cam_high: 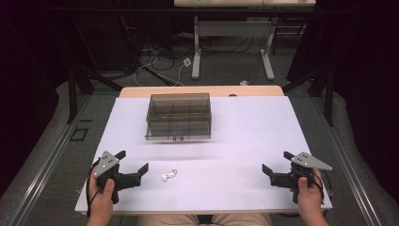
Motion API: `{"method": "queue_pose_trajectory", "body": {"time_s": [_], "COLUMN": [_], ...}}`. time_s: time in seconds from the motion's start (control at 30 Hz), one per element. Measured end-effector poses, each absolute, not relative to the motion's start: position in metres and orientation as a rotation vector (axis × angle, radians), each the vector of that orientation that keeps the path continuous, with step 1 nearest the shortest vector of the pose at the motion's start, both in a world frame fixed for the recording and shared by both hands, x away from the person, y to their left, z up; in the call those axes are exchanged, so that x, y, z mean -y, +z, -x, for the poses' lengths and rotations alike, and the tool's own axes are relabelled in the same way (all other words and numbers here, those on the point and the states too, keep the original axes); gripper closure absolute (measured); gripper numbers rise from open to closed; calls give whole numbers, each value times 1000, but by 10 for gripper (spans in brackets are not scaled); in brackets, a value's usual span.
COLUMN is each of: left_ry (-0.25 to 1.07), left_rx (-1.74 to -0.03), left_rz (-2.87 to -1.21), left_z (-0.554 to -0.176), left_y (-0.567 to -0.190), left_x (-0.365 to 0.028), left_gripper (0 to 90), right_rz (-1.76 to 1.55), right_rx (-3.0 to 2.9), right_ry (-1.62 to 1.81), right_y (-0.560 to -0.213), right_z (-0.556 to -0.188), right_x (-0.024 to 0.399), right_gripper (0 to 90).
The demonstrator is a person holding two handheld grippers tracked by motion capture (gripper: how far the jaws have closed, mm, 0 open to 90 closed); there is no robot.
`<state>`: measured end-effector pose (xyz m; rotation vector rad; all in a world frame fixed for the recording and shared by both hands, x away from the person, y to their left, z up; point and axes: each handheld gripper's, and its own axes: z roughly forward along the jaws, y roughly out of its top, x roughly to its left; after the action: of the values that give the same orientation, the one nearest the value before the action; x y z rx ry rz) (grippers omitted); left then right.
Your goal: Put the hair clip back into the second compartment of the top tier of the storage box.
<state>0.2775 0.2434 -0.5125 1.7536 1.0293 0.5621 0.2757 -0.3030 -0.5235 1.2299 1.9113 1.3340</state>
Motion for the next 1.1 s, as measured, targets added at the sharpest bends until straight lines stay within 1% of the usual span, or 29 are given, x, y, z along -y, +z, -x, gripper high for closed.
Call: {"method": "queue_pose_trajectory", "body": {"time_s": [0.63, 0.8, 1.1], "left_ry": [538, 503, 509], "left_rx": [-1056, -1056, -1048], "left_rz": [-1760, -1772, -1815], "left_z": [-278, -279, -280], "left_y": [-514, -513, -514], "left_x": [-240, -236, -229], "left_gripper": [5, 6, 6], "right_rz": [-1209, -1211, -1203], "right_rx": [-1919, -1917, -1925], "right_ry": [1329, 1337, 1331], "right_y": [-523, -523, -523], "right_z": [-275, -275, -275], "right_x": [301, 301, 300], "right_gripper": [0, 0, 0]}}
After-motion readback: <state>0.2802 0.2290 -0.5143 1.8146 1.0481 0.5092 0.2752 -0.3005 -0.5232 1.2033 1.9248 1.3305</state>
